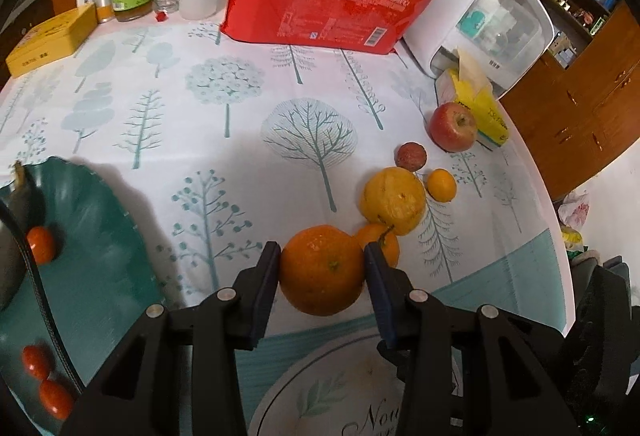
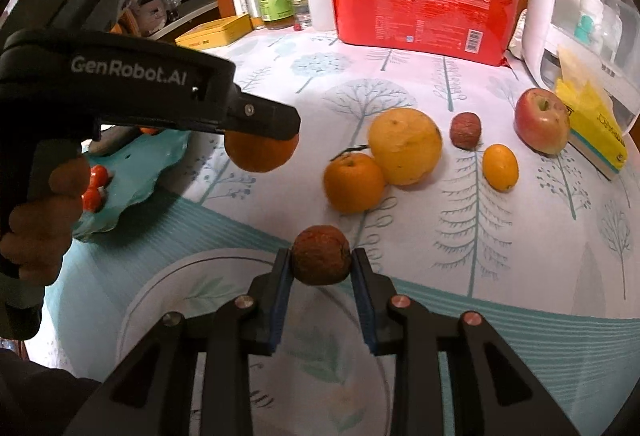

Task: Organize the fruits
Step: 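Carry the orange and lychee to the green plate and open both tools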

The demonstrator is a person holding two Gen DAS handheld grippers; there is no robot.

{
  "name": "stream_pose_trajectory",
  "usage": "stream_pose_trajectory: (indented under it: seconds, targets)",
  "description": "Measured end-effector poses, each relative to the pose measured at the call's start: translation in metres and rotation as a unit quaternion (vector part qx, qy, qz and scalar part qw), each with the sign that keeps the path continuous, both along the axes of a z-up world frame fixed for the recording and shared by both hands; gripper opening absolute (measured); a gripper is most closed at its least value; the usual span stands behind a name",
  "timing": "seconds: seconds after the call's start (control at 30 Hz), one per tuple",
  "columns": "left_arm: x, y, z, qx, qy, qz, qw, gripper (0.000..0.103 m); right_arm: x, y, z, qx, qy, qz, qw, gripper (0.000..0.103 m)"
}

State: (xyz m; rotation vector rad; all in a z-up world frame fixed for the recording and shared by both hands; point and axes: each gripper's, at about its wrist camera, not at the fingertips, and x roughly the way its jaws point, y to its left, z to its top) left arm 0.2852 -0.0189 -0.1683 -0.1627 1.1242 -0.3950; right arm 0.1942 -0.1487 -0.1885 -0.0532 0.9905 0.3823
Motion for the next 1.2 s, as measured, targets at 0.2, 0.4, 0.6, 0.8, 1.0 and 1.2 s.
stream_pose_trajectory:
  seconds: [0.2, 0.4, 0.6, 0.8, 1.0, 1.2]
  targets:
    - [-0.024, 0.024, 0.012, -0.001, -0.003, 0.023, 0.9997, 0.041, -0.018, 0.019, 0.01, 0.008, 0.007, 0.019, 1.0, 0.03]
    - [-0.05, 0.053, 0.024, -0.003, -0.009, 0.048, 0.9988, 0.041, -0.039, 0.046, 0.014, 0.016, 0.038, 0.04, 0.998, 0.03]
    - [-0.078, 0.092, 0.039, 0.0, -0.02, 0.075, 0.997, 0.041, -0.056, 0.07, 0.022, 0.024, 0.043, 0.055, 0.997, 0.03]
    - [-0.099, 0.133, 0.052, 0.004, -0.029, 0.101, 0.9944, 0.041, -0.07, 0.096, 0.031, 0.035, 0.038, 0.068, 0.996, 0.03]
    - [-0.115, 0.171, 0.062, 0.002, -0.041, 0.113, 0.9927, 0.041, -0.078, 0.123, 0.039, 0.044, 0.033, 0.065, 0.996, 0.03]
    - [-0.123, 0.203, 0.07, 0.006, -0.049, 0.112, 0.9925, 0.041, -0.082, 0.15, 0.045, 0.057, 0.029, 0.051, 0.997, 0.03]
